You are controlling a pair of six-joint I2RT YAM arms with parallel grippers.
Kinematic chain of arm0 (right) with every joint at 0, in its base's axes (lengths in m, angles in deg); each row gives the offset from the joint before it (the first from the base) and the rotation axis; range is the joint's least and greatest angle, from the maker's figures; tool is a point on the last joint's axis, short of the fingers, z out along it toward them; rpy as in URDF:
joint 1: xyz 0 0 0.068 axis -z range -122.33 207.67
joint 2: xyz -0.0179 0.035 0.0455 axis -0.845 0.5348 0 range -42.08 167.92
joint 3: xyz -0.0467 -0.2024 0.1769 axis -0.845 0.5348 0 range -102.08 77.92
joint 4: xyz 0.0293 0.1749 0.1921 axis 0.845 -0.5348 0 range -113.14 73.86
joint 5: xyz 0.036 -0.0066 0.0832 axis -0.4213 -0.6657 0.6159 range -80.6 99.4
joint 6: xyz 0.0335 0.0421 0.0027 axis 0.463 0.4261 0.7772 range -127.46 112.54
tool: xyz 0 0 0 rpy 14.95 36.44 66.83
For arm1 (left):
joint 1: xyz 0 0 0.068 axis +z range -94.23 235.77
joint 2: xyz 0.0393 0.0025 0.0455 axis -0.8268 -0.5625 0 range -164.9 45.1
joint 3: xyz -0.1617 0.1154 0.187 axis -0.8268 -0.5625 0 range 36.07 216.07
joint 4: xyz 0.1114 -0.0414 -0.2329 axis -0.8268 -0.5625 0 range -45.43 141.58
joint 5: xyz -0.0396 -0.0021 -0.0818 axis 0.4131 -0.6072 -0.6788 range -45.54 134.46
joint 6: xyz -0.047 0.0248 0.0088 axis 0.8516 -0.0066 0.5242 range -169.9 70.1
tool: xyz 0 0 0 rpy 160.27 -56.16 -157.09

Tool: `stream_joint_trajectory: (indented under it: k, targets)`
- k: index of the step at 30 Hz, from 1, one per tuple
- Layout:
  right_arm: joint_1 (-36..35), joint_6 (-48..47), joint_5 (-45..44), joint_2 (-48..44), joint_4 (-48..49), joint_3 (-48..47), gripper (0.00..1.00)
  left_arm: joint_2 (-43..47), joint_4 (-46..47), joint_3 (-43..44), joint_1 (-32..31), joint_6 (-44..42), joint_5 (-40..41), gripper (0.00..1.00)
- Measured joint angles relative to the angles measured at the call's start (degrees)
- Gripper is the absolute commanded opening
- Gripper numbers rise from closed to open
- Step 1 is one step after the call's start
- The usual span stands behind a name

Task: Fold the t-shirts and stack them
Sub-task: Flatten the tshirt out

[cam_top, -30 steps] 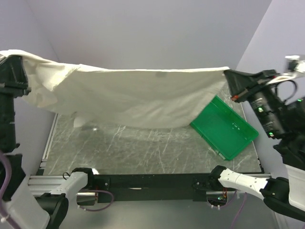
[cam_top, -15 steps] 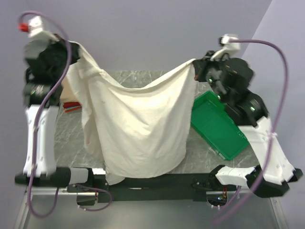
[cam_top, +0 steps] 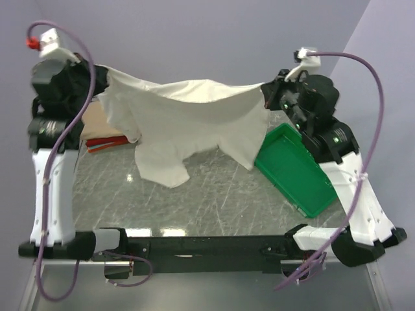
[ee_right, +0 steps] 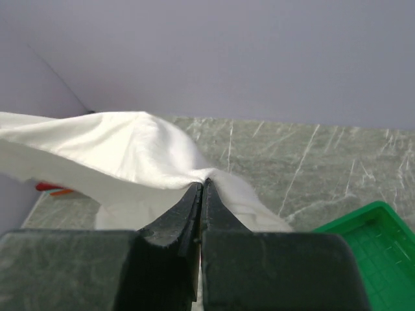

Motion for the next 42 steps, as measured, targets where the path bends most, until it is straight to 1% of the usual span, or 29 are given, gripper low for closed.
stream_joint_trajectory:
  k: [5, 9, 15, 20, 24, 27, 30, 32, 34, 35, 36, 37, 38, 39, 40, 41, 42]
  targets:
    - [0.0, -0.02, 0.28, -7.89, 0.85, 1.01, 0.0, 11.41, -0.33, 2.54, 0.0, -0.11, 0.02, 0.01]
    - [0.0, -0.2, 0.74, -14.88, 1.7, 1.05, 0.0, 17.14, -2.47, 8.37, 0.0, -0.52, 0.2, 0.01]
    - [0.0, -0.81, 2.16, -21.73, 2.08, -1.03, 0.0, 21.75, -5.18, 17.03, 0.0, -1.44, 1.14, 0.01]
    - [0.0, -1.31, 3.08, -22.73, 2.64, -3.98, 0.0, 24.26, -4.33, 17.31, 0.0, -1.4, 0.79, 0.01]
    - [0.0, -1.55, 2.64, -19.21, 3.61, -5.38, 0.0, 25.05, 0.57, 10.27, -0.02, -0.96, 0.09, 0.0]
    - [0.61, -1.77, 1.99, -12.72, 5.97, -5.2, 0.0, 22.29, 4.09, 3.32, 0.0, -0.94, -0.04, 0.0]
    - [3.08, -1.7, 3.23, -4.24, 9.2, -4.09, 0.0, 14.91, 7.93, -3.91, 0.0, -1.05, 0.2, 0.0]
    - [5.16, -1.64, 5.03, 3.39, 11.91, -2.75, 0.0, 6.4, 9.77, -7.21, 0.07, -1.18, 0.28, 0.0]
    - [6.64, -1.51, 6.95, 11.28, 13.62, -2.64, 0.0, -2.14, 10.97, -9.22, 0.31, -1.42, 0.11, 0.24]
    - [7.48, -1.46, 8.0, 16.61, 14.03, -2.73, 0.09, -7.61, 10.91, -9.88, 0.48, -1.6, -0.04, 0.5]
    - [8.09, -1.29, 8.87, 21.07, 14.01, -3.26, 0.41, -12.0, 10.88, -10.21, 0.63, -2.05, -0.09, 0.59]
    - [8.79, -0.92, 9.99, 26.49, 13.11, -4.79, 0.57, -17.03, 10.38, -10.25, 0.76, -1.92, -0.11, 0.65]
    - [9.4, -1.03, 10.95, 31.85, 11.5, -7.32, 0.68, -20.52, 10.08, -10.16, 0.9, -1.77, -0.11, 0.69]
    - [10.05, -0.92, 11.91, 37.59, 9.66, -11.08, 0.75, -24.57, 8.81, -9.57, 0.96, -1.75, -0.11, 0.71]
    - [10.64, -0.81, 12.74, 42.88, 7.78, -15.19, 0.76, -27.04, 7.74, -9.11, 1.03, -1.57, -0.17, 0.72]
    - [11.08, -1.03, 13.16, 47.01, 6.03, -18.58, 0.77, -29.09, 6.78, -8.9, 1.03, -1.55, -0.33, 0.78]
    - [11.39, -1.03, 13.29, 50.03, 4.9, -20.52, 0.77, -29.92, 5.92, -9.01, 1.03, -1.64, -0.35, 0.81]
